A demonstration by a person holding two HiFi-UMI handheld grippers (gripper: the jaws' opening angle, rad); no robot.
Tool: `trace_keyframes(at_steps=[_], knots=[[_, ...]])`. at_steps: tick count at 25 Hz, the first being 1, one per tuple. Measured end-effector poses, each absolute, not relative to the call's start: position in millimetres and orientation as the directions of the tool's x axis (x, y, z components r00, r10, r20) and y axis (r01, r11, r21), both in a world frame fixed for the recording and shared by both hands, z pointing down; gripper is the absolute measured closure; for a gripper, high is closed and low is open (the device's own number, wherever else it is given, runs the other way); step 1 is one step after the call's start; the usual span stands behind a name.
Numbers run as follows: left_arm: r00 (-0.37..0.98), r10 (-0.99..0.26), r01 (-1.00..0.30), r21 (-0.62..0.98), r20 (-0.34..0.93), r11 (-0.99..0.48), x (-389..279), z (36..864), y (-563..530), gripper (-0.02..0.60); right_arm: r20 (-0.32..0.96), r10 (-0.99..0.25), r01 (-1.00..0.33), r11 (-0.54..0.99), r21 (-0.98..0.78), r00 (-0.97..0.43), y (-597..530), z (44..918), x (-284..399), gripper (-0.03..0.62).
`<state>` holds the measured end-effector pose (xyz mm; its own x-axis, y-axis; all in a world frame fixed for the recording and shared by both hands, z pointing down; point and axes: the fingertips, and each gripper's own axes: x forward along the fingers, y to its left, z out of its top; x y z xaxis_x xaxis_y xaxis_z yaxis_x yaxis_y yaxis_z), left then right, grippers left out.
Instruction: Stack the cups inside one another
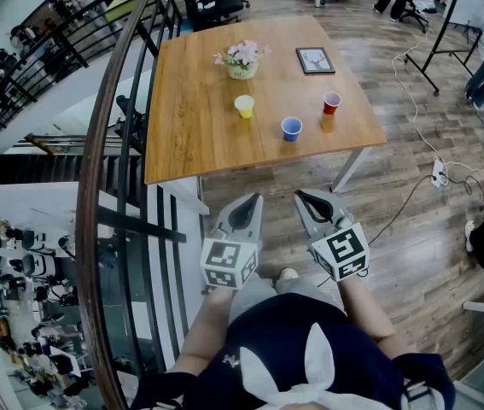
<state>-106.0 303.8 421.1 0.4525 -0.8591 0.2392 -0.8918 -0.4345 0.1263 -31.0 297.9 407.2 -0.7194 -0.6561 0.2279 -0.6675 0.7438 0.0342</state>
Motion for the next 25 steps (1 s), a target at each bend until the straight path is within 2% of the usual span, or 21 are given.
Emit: trace_keyframes(at_steps=[13, 25], knots=[[0.443, -0.856, -0.897, 0.129, 0.266, -0.424, -94.9, 440.5, 292.3, 0.565, 0.212, -0.667, -0.675, 0.737, 0.041, -0.715, 274.6, 415.9, -17.0, 0.595], [0.437, -0.861, -0.9, 0.119, 0.261, -0.42, -116.4, 445.3, 177.9, 0.565, 0.246, -0.691, -0.701, 0.711, 0.063, -0.679, 164.1, 424.8, -30.8, 0.594]])
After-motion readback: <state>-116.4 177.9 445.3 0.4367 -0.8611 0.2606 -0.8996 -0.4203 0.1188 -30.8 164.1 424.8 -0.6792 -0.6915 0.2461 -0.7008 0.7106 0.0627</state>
